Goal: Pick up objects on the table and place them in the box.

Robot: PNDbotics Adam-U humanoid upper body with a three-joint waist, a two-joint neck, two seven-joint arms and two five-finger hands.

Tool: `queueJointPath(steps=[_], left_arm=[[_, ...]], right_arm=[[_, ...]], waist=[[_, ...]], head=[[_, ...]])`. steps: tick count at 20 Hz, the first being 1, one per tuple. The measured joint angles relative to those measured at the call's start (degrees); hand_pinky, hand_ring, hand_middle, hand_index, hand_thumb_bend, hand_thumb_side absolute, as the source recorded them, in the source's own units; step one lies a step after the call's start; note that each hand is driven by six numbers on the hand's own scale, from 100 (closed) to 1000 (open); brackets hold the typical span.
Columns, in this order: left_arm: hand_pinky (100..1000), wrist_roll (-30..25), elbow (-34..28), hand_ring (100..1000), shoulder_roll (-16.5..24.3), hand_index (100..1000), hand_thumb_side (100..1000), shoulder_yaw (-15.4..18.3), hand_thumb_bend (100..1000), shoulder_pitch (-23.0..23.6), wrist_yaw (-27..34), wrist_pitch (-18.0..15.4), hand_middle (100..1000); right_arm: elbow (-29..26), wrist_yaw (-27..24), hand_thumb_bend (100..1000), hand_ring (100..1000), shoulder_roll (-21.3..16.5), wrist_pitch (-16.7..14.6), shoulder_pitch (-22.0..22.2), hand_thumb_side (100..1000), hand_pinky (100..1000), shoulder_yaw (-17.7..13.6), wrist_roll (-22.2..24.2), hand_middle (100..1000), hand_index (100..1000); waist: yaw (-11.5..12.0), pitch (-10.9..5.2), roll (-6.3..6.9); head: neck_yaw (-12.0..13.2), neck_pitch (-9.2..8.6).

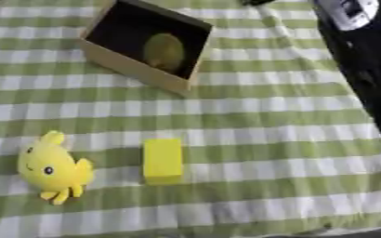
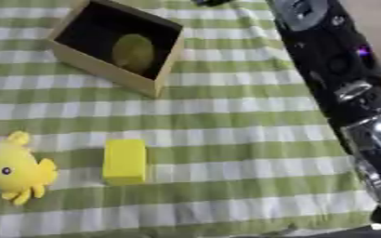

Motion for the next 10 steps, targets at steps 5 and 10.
queueJointPath(steps=[5,10], left_arm=[[742,-0.44,0.0,819,6.7,862,600,0.04,100,0.04,-8.5,-1.45,770],[805,-4.05,0.0,854,16.7,921,278,-0.35,100,0.61,-21.74,-3.56,814]], right_arm=[[-12.85,-9.48,100,1000,-7.81,-1.5,8.58,100,927,-2.51,-1.5,627,931],[-22.96,-15.6,100,988,-13.05,-2.71,16.94,100,928,-6.34,-2.71,611,913]], waist=[[-0.55,0.0,0.01],[-0.98,0.0,0.39]], head=[[0.45,0.0],[0.52,0.0]])
